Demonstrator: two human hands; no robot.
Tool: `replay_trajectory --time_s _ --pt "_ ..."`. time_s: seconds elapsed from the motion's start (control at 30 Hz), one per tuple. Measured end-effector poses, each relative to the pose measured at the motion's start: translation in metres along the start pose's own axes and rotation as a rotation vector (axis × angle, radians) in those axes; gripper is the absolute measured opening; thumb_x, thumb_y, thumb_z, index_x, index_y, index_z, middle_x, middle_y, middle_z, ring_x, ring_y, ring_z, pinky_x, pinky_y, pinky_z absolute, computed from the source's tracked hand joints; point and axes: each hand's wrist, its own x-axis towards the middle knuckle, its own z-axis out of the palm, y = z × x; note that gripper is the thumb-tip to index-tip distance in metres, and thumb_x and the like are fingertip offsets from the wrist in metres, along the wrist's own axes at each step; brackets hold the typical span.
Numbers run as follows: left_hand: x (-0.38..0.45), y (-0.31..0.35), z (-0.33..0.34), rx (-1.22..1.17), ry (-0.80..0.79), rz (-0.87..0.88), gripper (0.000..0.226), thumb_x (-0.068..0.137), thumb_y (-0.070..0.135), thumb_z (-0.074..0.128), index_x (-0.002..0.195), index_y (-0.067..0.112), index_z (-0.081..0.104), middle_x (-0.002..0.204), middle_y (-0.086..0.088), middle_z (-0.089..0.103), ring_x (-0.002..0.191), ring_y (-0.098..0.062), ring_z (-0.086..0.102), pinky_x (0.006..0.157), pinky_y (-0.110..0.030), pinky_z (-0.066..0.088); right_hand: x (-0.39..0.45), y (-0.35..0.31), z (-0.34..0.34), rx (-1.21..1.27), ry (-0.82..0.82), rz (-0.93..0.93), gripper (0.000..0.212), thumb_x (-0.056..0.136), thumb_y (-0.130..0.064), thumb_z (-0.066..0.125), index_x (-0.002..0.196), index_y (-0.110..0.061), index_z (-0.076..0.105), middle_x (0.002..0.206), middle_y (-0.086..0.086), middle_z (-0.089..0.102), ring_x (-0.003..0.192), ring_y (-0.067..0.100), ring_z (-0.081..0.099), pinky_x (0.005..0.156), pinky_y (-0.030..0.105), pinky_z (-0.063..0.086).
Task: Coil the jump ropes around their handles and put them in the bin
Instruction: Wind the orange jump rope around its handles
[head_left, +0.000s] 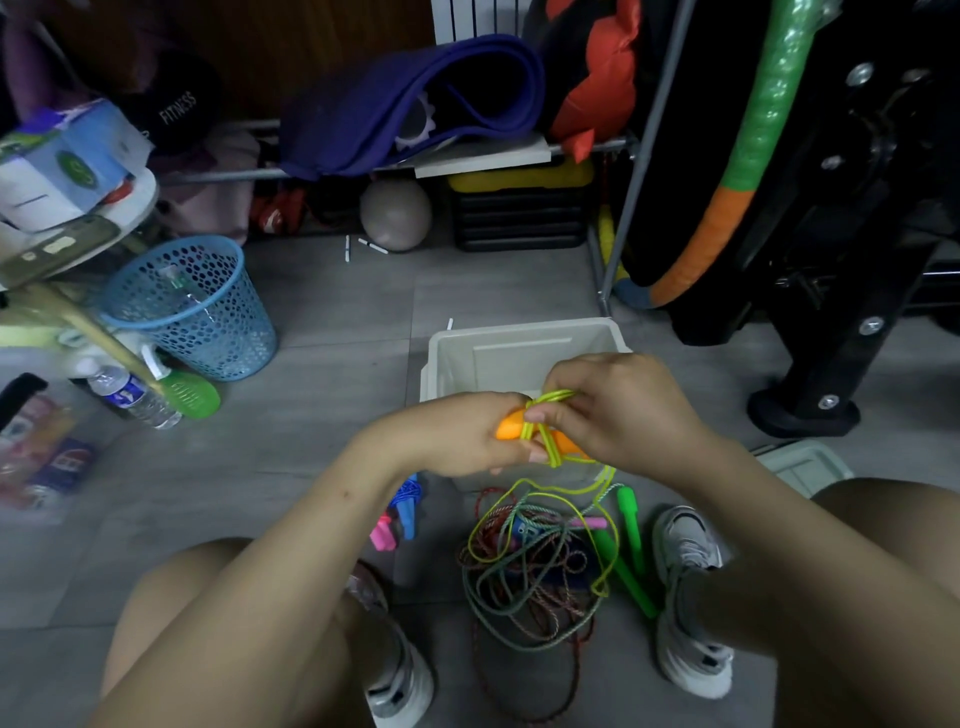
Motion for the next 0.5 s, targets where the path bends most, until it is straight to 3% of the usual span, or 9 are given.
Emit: replay_trajectory --time_s 0.13,0.23,0.37,0.5 --pt "-0.001 0.005 -0.001 -0.032 -0.038 0.023 0.019 0.093 0.023 0.059 0.077 0.018 0.050 0.060 0.002 0.054 0.048 0.000 0.046 0.052 -0.011 0.036 -0.001 -0.004 -0.001 0.015 0.044 -0.010 0.038 0.079 -0.055 0.052 0.070 -0.020 0.065 0.056 -0.007 0.055 0.058 0.023 0.061 0.052 0.029 0.047" --pt "-0.003 0.001 0.003 -0.055 -0.083 0.016 0.024 0.092 0.033 0.061 0.083 0.011 0.059 0.061 0.003 0.056 0.055 -0.005 0.051 0.060 -0.021 0.042 0.004 0.000 -0.007 0.058 0.007 0.213 0.036 0.066 -0.062 0.066 0.070 -0.028 0.058 0.049 -0.014 0.046 0.054 0.009 0.052 0.055 0.024 0.037" --pt "-0.008 0.002 0.003 -0.233 -0.137 0.037 0.024 0.089 0.030 0.065 0.091 0.006 0.059 0.066 -0.003 0.056 0.062 -0.021 0.050 0.059 -0.031 0.042 0.010 0.015 -0.018 0.819 -0.345 0.525 0.036 0.062 -0.034 0.085 0.077 -0.024 0.054 0.064 0.007 0.057 0.052 0.014 0.048 0.047 0.022 0.038" --pt "-0.012 0.001 0.000 -0.347 -0.141 0.036 0.029 0.085 0.028 0.068 0.090 0.002 0.058 0.065 -0.004 0.055 0.061 -0.023 0.046 0.055 -0.031 0.037 0.007 0.019 -0.013 1.288 -0.437 0.689 0.017 0.068 -0.009 0.072 0.064 -0.021 0.061 0.058 -0.001 0.057 0.047 0.009 0.051 0.044 0.018 0.042"
